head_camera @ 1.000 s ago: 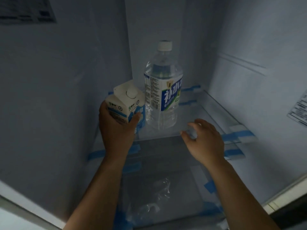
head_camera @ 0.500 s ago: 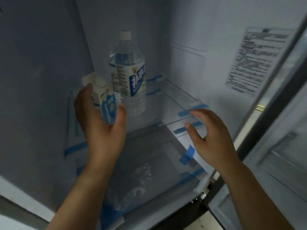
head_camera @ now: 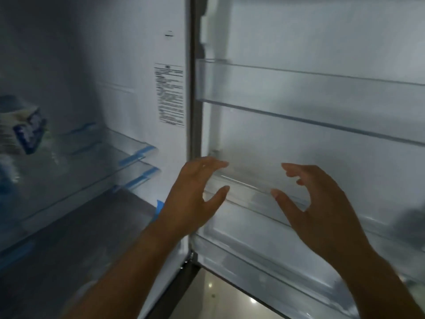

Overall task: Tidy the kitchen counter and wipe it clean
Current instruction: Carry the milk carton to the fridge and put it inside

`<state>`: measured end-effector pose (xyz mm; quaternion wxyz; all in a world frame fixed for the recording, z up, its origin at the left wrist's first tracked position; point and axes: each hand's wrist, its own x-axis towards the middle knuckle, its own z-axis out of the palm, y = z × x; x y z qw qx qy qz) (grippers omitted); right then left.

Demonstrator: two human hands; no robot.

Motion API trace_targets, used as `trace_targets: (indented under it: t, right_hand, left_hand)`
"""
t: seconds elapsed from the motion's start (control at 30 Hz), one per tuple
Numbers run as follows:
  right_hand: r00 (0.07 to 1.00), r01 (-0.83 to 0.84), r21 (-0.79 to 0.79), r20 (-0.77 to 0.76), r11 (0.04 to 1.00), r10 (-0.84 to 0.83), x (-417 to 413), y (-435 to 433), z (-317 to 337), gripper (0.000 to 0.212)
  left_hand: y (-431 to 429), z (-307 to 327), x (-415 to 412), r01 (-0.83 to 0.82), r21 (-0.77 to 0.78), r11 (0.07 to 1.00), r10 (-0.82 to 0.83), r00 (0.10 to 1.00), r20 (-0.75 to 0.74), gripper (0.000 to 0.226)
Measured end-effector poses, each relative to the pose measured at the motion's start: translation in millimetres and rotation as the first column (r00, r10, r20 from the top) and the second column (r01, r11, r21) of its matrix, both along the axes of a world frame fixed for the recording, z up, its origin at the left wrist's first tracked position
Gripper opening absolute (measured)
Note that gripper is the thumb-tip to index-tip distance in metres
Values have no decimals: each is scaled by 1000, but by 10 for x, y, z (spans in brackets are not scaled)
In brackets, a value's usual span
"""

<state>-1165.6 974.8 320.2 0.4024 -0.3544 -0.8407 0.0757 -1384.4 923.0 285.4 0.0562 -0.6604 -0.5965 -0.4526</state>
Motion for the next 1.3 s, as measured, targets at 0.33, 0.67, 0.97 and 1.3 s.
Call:
trace_targets:
  t: [0.33, 0.67, 0.97, 1.3]
  right_hand:
    - [989, 110, -89, 107, 990, -101, 745, -43, -300, 27]
    - [925, 365, -59, 138, 929, -354, 969, -693, -261, 24]
    - [905, 345, 8, 263, 939, -335, 633, -1605, -306, 40]
    - [933, 352, 78, -111, 933, -343, 884, -2615, -295, 35]
  left_hand:
    - [58, -150, 320, -16, -167, 986, -27, 967, -253, 45]
    - [-207, -199, 236, -17, -146, 989, -26, 956, -292, 58]
    - [-593, -147, -61, -80, -307, 948, -46, 922, -384, 76]
    - [-1813, -105, 687, 311, -136, 941, -295, 947, 125, 50]
